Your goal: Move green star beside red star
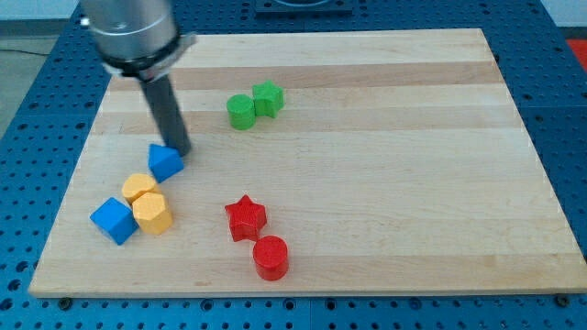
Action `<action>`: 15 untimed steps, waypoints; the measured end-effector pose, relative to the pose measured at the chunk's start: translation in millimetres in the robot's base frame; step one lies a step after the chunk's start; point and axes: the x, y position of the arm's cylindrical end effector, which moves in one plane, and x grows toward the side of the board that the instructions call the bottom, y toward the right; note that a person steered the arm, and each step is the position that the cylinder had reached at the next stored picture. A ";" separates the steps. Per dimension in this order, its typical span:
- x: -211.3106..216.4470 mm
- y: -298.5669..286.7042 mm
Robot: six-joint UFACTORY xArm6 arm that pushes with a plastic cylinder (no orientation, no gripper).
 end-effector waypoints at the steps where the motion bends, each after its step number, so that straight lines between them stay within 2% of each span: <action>1: -2.3 -31.6; 4: -92.7 44.0; 5: -125.4 104.5; 6: -108.8 131.3; 7: -24.6 120.0; 8: -13.8 120.7; 9: -53.9 124.7; 10: -25.6 142.8; 11: 22.7 142.8; 12: -3.6 152.8; 13: 24.3 187.0; 14: 88.3 179.2; 15: 93.7 211.3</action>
